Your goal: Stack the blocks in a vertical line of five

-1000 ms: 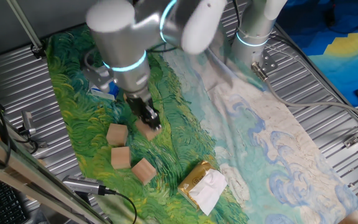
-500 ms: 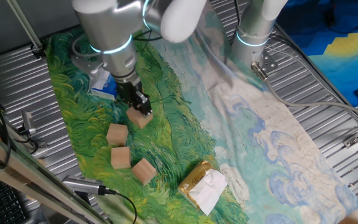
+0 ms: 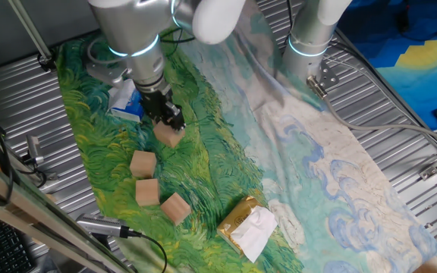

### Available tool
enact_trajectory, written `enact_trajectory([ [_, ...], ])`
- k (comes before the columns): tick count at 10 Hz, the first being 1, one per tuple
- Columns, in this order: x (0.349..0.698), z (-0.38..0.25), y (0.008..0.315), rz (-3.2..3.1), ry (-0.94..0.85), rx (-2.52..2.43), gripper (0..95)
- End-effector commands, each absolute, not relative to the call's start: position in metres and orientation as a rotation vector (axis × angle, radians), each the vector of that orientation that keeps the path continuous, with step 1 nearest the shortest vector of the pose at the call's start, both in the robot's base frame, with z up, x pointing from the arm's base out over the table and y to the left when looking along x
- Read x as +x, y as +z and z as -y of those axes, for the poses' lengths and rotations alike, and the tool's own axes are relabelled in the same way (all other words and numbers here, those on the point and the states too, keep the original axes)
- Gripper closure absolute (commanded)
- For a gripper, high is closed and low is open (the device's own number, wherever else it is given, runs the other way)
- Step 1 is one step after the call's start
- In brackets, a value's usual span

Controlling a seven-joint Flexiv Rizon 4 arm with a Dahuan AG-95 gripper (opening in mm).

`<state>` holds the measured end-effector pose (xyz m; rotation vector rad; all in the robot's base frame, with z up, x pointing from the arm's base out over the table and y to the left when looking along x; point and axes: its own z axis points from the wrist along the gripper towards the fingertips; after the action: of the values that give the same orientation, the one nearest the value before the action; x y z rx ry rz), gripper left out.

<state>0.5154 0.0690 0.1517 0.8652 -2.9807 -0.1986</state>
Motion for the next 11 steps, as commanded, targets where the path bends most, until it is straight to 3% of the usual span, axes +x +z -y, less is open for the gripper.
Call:
enact_trajectory([
  [1, 0.5138, -0.0668, 0.1507, 2.96, -0.15, 0.904, 95.0],
  [11, 0.5176, -0.0703, 0.1489, 2.924, -0.023, 0.911, 95.0],
])
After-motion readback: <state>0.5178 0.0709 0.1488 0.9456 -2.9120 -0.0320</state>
